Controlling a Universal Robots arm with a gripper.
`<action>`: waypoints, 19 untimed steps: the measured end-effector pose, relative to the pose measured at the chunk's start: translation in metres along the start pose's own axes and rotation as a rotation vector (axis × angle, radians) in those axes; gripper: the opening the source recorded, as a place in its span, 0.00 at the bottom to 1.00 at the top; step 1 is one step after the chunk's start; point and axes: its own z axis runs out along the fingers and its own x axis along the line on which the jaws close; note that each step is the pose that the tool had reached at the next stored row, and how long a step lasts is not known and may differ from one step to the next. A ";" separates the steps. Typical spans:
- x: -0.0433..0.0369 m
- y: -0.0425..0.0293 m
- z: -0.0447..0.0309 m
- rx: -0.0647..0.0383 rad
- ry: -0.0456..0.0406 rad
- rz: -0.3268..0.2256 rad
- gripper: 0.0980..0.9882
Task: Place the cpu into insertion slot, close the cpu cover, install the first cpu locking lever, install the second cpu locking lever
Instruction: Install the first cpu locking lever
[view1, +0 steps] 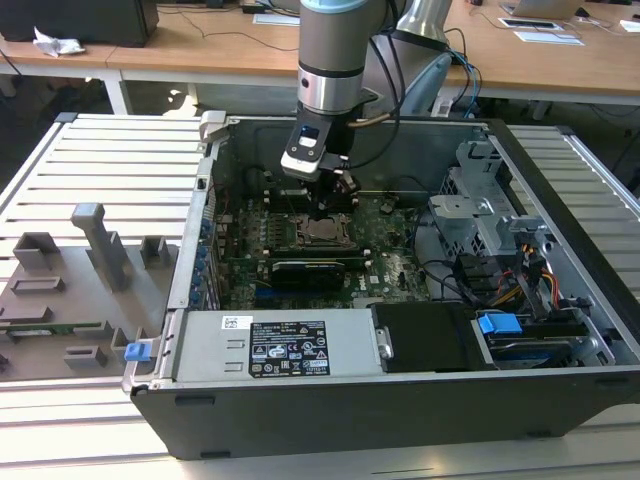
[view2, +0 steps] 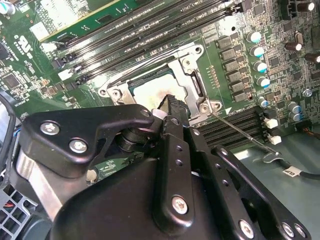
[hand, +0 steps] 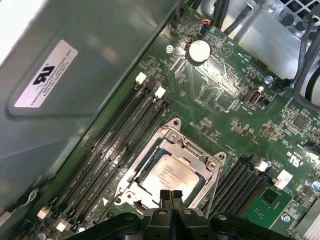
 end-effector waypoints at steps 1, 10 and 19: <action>0.0000 0.0000 0.0000 0.000 -0.0002 -0.006 0.01; 0.0000 0.0000 0.0000 -0.003 -0.0024 -0.067 0.01; 0.0000 0.0000 0.0000 -0.006 -0.0042 -0.120 0.01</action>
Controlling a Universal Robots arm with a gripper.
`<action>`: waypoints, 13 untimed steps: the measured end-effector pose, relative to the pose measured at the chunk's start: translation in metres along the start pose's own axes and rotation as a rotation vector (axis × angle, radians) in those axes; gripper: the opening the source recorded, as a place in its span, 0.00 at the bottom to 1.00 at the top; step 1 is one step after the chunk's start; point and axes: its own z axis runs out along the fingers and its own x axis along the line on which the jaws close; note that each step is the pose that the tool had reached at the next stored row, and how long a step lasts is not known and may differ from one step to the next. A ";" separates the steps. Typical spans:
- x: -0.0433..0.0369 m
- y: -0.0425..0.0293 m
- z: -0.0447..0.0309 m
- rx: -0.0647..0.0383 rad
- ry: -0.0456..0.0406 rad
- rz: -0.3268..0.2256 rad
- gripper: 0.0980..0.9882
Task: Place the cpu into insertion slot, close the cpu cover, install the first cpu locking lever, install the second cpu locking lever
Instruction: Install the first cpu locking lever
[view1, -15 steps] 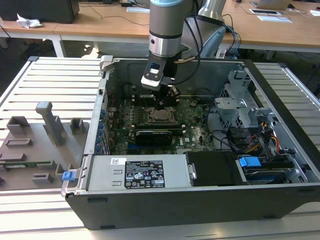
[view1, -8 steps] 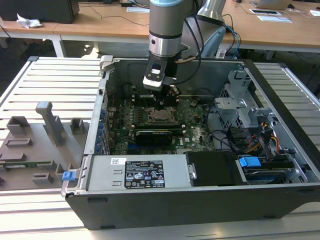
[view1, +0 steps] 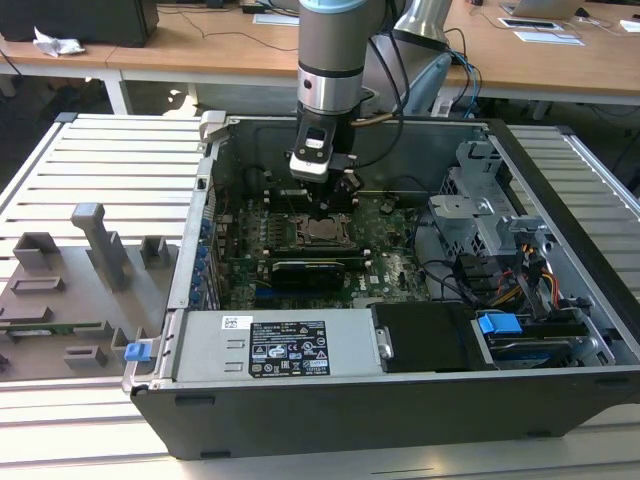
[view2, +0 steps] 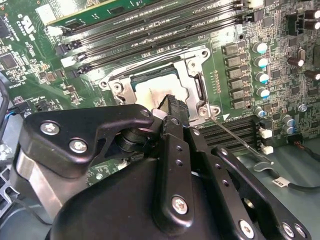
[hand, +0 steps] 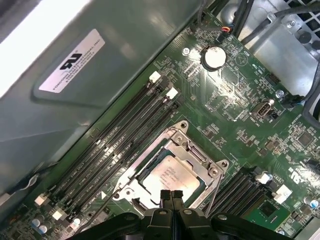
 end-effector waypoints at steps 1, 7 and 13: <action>0.0000 0.0000 0.0000 0.000 -0.0003 -0.008 0.01; 0.0000 0.0000 0.0000 -0.004 -0.0031 -0.088 0.01; 0.0000 0.0000 0.0000 -0.007 -0.0050 -0.143 0.01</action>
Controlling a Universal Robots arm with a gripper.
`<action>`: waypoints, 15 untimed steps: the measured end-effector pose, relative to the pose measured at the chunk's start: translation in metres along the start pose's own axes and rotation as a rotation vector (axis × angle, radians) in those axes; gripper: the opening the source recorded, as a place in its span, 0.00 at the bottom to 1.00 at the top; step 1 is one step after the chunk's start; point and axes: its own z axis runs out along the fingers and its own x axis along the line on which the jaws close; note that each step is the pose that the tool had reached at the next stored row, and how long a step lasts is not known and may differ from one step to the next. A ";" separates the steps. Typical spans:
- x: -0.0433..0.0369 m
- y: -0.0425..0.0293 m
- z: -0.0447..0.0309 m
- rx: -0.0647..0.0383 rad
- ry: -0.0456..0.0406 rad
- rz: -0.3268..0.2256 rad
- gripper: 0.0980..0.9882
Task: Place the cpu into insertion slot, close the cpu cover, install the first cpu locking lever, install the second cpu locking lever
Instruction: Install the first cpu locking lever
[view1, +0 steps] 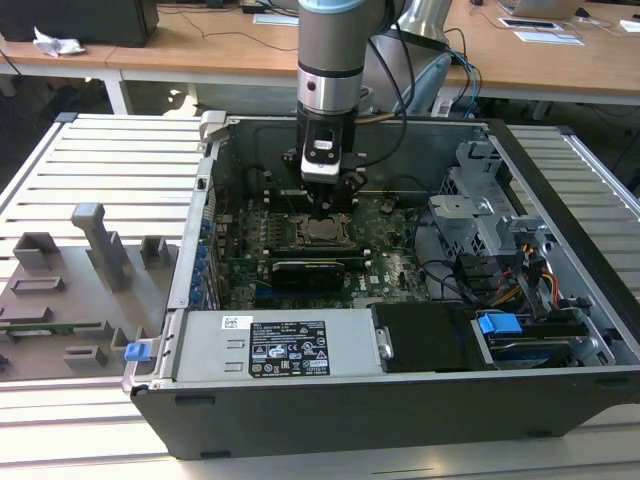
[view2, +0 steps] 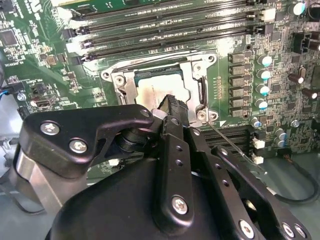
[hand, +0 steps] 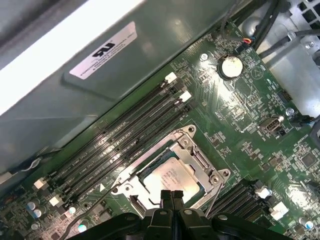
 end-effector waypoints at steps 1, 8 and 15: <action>0.0000 0.0000 0.0000 0.000 -0.0003 -0.007 0.01; 0.0000 0.0000 0.0000 -0.003 -0.0022 -0.062 0.01; 0.0000 0.0000 0.0000 -0.005 -0.0042 -0.119 0.01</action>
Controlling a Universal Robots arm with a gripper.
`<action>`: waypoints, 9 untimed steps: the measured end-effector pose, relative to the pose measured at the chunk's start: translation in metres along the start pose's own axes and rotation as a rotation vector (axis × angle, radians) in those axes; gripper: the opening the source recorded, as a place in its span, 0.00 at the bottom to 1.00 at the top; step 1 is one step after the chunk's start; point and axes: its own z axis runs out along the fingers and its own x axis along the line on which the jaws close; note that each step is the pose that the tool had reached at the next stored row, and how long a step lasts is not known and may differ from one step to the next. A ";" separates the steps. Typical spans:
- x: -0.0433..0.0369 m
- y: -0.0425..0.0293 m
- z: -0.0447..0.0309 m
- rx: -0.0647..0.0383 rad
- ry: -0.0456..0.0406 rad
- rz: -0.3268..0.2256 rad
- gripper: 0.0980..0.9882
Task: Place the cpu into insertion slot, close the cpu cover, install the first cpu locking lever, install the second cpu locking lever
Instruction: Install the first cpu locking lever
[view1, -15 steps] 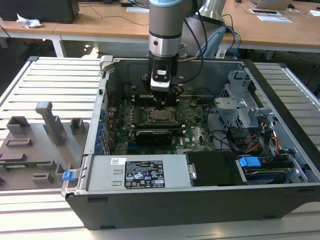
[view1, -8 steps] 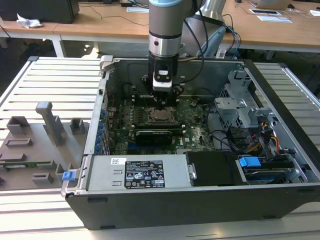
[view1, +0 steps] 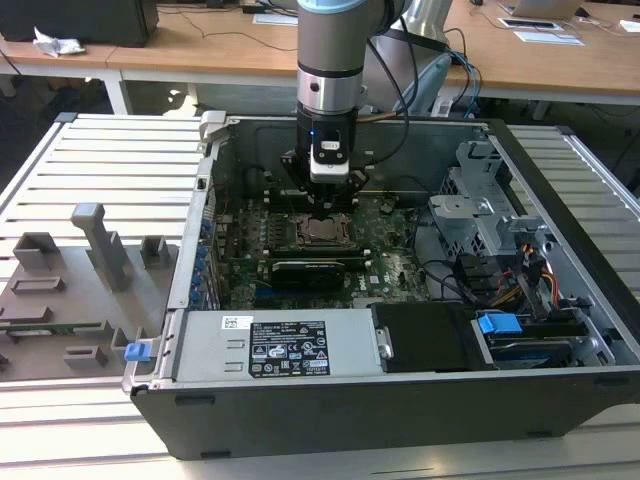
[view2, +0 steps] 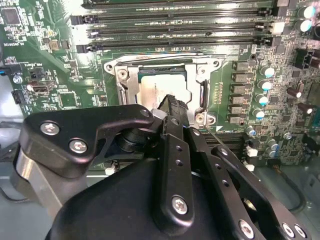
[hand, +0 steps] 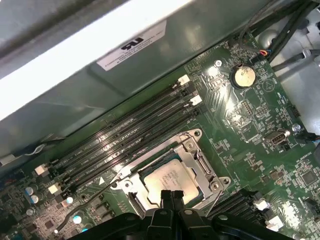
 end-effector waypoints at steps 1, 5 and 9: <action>0.0000 0.0000 0.0000 0.000 -0.0002 -0.006 0.01; 0.0000 0.0000 0.0000 -0.003 -0.0019 -0.053 0.01; 0.0000 0.0000 0.0000 -0.005 -0.0036 -0.102 0.01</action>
